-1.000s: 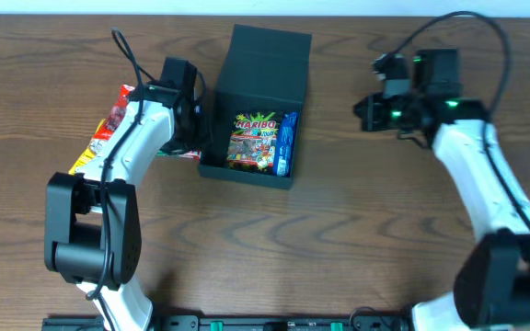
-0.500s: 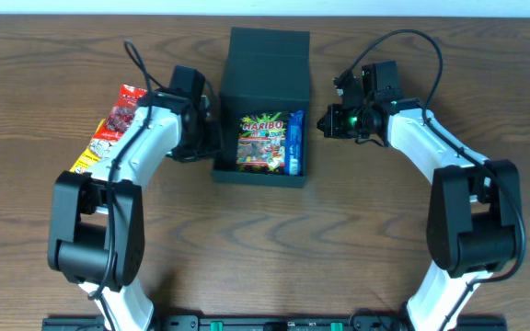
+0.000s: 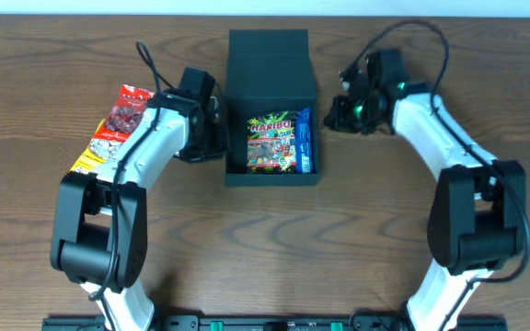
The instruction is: Pack container
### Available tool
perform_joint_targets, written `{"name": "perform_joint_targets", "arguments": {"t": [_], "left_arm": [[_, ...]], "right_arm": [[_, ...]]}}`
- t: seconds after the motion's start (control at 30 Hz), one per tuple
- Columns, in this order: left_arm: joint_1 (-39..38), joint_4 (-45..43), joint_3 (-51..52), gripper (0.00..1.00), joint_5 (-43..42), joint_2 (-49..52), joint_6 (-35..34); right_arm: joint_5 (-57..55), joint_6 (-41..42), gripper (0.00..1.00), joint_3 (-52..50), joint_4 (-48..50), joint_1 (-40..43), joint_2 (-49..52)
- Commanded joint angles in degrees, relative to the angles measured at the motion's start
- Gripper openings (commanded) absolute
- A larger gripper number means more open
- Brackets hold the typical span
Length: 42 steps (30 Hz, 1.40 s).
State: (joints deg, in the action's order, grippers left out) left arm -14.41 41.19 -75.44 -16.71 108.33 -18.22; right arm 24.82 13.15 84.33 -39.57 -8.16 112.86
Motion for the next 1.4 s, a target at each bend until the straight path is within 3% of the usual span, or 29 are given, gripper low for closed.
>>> {"name": "perform_joint_targets", "arguments": {"t": [0.0, 0.47, 0.77, 1.37], "left_arm": [[1.2, -0.5, -0.8, 0.06, 0.5, -0.2, -0.4], [1.3, -5.3, -0.8, 0.06, 0.6, -0.2, -0.5], [1.3, -5.8, -0.8, 0.06, 0.6, -0.2, -0.7], [1.3, -6.9, -0.8, 0.06, 0.6, -0.1, -0.7]], "right_arm": [[-5.8, -4.6, 0.01, 7.7, -3.5, -0.3, -2.1], [-12.0, -8.4, 0.01, 10.7, -9.6, -12.8, 2.1], [-16.0, -4.3, 0.01, 10.7, -10.1, -14.4, 8.9], [-15.8, -4.0, 0.01, 10.7, -10.2, -15.8, 10.3]]}}
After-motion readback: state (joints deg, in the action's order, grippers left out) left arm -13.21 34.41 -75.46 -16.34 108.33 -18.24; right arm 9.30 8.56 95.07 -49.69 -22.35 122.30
